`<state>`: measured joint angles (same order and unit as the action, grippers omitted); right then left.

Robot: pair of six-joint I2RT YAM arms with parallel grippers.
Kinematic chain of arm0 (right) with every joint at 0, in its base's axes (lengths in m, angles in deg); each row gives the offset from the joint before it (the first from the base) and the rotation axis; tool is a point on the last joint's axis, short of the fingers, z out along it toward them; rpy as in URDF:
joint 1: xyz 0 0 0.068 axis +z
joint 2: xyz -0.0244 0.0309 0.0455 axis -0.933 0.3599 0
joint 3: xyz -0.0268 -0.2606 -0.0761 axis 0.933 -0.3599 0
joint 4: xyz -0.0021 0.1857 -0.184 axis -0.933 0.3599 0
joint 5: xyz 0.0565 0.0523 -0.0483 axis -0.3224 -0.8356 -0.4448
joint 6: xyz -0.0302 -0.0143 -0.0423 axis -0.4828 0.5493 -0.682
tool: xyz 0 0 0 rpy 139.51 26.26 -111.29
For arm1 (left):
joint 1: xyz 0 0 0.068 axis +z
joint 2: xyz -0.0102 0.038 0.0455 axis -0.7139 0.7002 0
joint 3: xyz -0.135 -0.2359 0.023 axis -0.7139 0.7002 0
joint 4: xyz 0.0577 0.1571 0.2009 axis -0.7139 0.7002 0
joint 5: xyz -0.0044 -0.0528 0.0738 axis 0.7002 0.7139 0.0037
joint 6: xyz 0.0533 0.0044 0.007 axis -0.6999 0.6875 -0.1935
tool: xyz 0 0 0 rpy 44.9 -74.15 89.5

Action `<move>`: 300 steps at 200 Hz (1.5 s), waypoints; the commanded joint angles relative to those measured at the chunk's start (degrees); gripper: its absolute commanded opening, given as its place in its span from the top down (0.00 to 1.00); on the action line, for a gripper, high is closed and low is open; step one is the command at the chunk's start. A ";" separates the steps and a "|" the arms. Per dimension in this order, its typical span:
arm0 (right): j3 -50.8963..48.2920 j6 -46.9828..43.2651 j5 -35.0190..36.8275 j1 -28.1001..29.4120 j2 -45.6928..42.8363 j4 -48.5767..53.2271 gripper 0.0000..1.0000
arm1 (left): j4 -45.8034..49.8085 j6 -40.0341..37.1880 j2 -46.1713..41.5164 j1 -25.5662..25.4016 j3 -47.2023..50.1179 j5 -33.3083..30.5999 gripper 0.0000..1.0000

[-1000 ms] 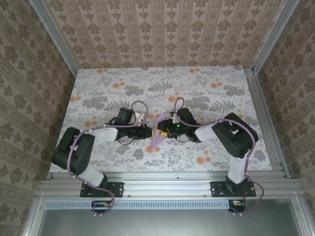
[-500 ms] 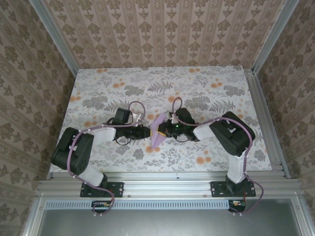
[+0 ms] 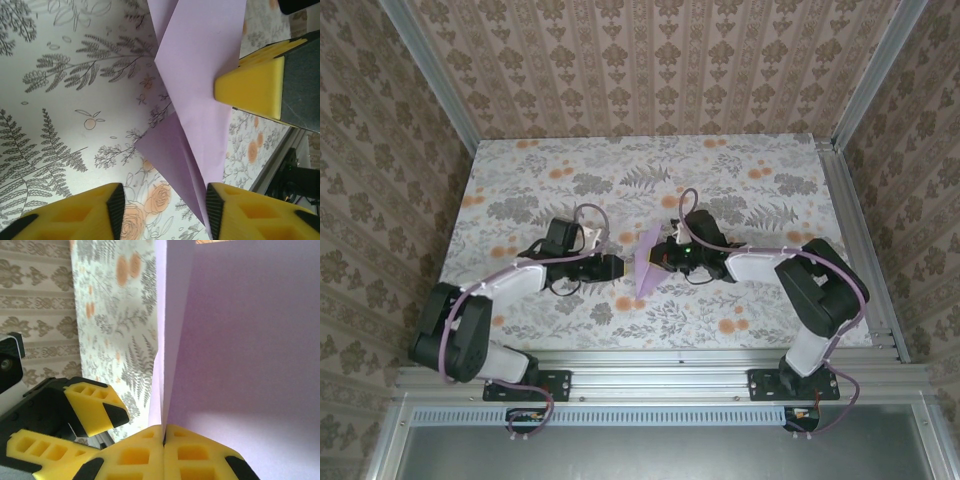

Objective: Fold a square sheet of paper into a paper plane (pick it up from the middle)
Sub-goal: Turn over the paper at the center of the table.

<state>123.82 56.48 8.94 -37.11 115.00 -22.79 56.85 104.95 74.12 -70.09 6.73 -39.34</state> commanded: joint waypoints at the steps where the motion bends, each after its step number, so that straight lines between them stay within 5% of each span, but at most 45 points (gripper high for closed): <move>1: 1.58 -0.66 0.46 -0.63 -2.94 2.24 1.00 | 1.57 1.65 -4.21 0.25 -1.13 -1.46 0.44; 83: 1.43 6.96 -2.19 -2.08 -6.57 -7.38 1.00 | -12.01 18.99 -11.31 -3.28 5.02 -0.28 0.26; 123: 0.97 10.55 -3.08 -2.17 -6.76 -12.04 1.00 | -27.40 30.28 -11.47 -5.43 10.05 0.14 0.20; 167: -0.06 12.95 -3.60 -2.17 -6.55 -15.39 1.00 | -29.72 31.64 -10.56 -5.70 8.96 1.45 0.24; 206: -0.84 14.77 -4.01 -2.17 -6.05 -17.98 1.00 | -30.71 32.26 -9.45 -5.69 7.15 3.11 0.44; 246: -1.10 14.84 -3.96 -2.36 -6.29 -17.96 1.00 | -30.38 31.73 -9.06 -5.20 6.35 3.65 0.53; 300: -1.55 14.92 -4.01 -2.76 -6.76 -18.80 1.00 | -29.61 31.61 -8.49 -4.91 5.80 4.42 0.41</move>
<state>122.94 70.58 6.30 -39.43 109.78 -39.20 28.02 136.75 64.85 -75.47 14.34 -36.54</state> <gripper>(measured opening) 0.065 0.552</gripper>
